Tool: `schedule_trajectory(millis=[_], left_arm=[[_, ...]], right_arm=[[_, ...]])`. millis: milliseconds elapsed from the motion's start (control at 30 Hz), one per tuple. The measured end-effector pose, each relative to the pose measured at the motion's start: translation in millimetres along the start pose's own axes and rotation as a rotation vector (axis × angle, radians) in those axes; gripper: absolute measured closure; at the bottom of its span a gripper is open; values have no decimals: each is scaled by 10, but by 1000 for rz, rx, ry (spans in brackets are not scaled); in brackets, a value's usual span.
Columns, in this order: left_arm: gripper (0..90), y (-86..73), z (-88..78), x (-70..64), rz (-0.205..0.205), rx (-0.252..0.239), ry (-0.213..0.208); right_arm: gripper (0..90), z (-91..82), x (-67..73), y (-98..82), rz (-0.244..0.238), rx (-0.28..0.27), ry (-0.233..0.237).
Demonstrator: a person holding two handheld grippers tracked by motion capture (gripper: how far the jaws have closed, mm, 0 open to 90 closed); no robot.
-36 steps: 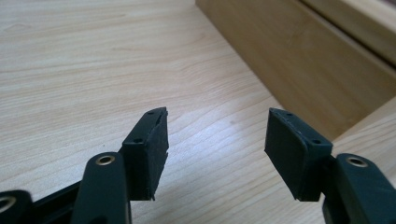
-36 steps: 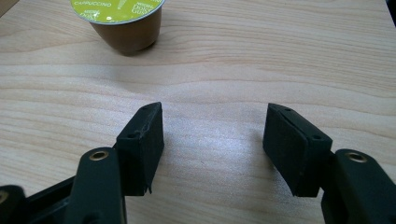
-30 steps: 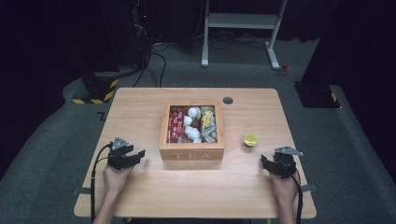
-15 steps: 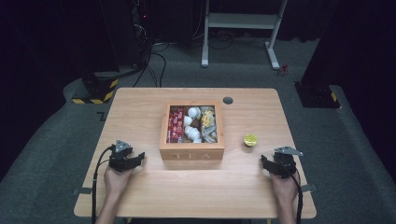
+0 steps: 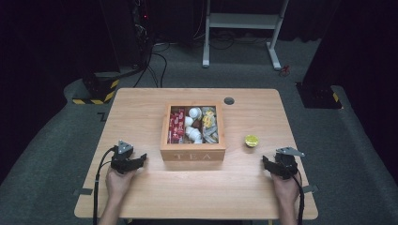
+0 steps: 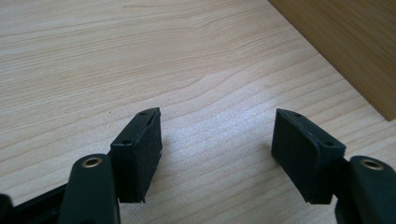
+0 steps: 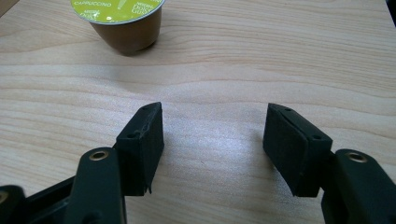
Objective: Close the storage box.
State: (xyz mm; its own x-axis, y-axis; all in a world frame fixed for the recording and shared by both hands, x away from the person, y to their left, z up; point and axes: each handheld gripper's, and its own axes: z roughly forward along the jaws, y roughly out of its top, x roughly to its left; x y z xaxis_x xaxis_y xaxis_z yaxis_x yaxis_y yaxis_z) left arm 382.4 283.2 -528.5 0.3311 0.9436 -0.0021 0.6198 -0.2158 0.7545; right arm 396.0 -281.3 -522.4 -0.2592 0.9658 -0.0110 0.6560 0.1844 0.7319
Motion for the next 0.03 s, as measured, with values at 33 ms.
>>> schedule_trajectory(millis=[33], left_arm=[[334,0,0,0,0,0,0]], right_arm=[[382,0,0,0,0,0,0]])
